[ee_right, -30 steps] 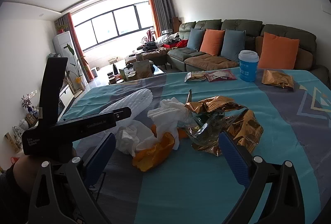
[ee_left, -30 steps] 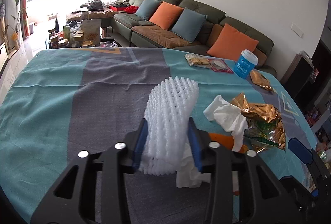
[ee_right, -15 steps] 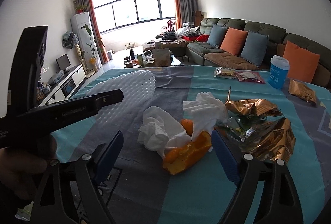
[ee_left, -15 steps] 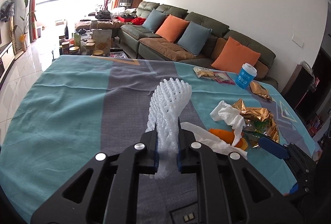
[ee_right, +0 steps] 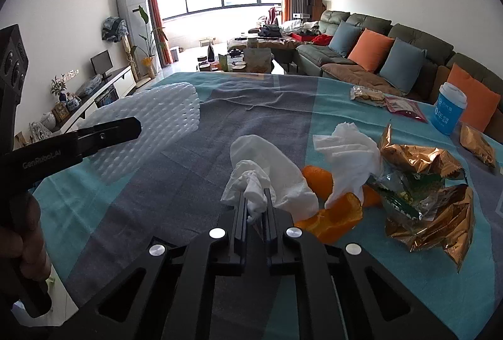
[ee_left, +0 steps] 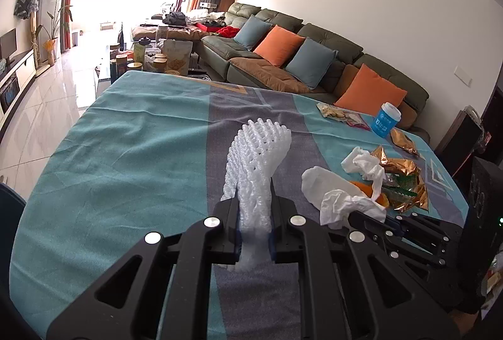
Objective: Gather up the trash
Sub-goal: 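Grasp the white tissue with the right tool while the left holds the foam net, then carry the foam net and tissue off the table toward the teal bin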
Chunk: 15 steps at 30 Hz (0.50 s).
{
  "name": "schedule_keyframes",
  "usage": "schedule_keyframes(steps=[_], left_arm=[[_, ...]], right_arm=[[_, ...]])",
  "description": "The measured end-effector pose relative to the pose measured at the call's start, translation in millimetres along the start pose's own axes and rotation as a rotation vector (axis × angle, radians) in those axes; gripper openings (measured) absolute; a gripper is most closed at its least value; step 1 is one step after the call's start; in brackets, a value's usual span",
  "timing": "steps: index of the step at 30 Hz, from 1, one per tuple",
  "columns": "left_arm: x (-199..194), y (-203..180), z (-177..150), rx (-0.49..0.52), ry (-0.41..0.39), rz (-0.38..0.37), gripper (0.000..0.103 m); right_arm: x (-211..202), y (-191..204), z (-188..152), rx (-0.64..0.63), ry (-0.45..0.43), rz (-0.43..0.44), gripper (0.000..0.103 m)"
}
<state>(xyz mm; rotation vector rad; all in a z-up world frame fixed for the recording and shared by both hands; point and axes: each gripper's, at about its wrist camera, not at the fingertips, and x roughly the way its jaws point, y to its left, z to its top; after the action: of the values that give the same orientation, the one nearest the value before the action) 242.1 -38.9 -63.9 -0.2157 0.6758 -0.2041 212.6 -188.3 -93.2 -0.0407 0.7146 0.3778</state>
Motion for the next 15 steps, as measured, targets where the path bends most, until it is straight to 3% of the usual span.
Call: schedule_keyframes(steps=[2,15], left_arm=[[-2.7,0.6,-2.1,-0.001,-0.003,-0.003,0.012],[-49.0,10.0,-18.0,-0.029,-0.068,-0.001,0.012]], right_arm=[[-2.6,-0.4,-0.1,0.013,-0.008,0.015,0.001],[-43.2,21.2,10.6,0.015,-0.139,0.074,0.001]])
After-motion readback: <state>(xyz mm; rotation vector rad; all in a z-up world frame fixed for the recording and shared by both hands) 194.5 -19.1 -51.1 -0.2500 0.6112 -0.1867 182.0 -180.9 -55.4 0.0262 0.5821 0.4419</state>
